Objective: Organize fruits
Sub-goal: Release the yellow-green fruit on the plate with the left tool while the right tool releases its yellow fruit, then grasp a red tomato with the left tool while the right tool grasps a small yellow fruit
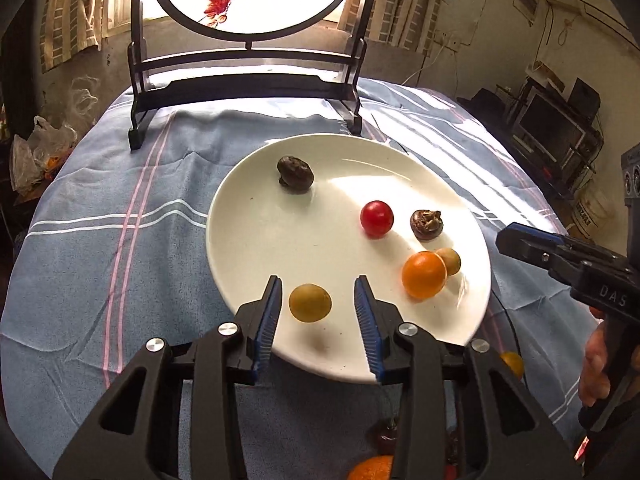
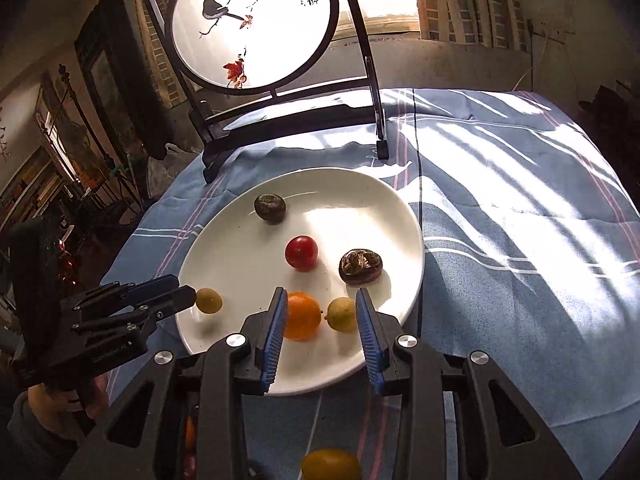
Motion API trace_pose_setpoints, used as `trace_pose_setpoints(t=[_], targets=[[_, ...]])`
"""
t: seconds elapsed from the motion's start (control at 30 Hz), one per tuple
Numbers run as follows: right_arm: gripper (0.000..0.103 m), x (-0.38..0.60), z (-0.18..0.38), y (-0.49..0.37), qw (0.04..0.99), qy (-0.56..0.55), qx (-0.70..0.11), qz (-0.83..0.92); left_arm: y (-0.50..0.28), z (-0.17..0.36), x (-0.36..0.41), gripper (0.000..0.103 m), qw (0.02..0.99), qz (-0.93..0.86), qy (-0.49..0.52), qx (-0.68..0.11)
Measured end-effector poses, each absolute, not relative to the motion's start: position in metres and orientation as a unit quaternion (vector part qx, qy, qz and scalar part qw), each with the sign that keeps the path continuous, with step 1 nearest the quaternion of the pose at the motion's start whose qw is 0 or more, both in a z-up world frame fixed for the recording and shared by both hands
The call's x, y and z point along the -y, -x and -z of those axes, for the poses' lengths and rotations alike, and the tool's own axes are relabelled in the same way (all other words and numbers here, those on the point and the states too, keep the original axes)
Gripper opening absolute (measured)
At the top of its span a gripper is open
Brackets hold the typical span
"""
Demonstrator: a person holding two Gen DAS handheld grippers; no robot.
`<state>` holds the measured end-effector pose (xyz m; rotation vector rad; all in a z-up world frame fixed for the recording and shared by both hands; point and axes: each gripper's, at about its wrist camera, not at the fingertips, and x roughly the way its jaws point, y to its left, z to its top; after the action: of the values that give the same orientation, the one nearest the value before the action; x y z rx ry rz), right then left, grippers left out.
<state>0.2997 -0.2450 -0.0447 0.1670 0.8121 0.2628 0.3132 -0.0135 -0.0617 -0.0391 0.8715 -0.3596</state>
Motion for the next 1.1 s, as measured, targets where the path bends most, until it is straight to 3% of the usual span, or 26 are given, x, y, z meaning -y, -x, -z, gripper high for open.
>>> trace_pose_setpoints(t=[0.23,0.43,0.5,0.57,0.63,1.1], targets=[[0.036,0.251,0.039,-0.224,0.917,-0.048,-0.375,-0.131,-0.237,0.038,-0.019,0.057,0.908,0.172,-0.015,-0.382],[0.037,0.26,0.065,-0.159,0.911,-0.059,-0.385,-0.135,-0.171,0.064,-0.047,0.057,0.902,0.162,-0.066,-0.395],[0.037,0.263,0.073,-0.145,0.908,-0.07,-0.39,-0.135,-0.159,0.077,-0.053,0.053,0.898,0.155,-0.077,-0.404],[0.037,0.263,0.078,-0.134,0.907,-0.074,-0.392,-0.135,-0.153,0.089,-0.058,0.04,0.892,0.157,-0.08,-0.417],[0.037,0.263,0.08,-0.125,0.907,-0.075,-0.393,-0.133,-0.151,0.097,-0.06,0.037,0.888,0.155,-0.089,-0.423],[0.037,0.258,0.085,-0.116,0.899,-0.08,-0.407,-0.142,-0.165,0.112,-0.036,0.034,0.879,0.188,-0.124,-0.42]])
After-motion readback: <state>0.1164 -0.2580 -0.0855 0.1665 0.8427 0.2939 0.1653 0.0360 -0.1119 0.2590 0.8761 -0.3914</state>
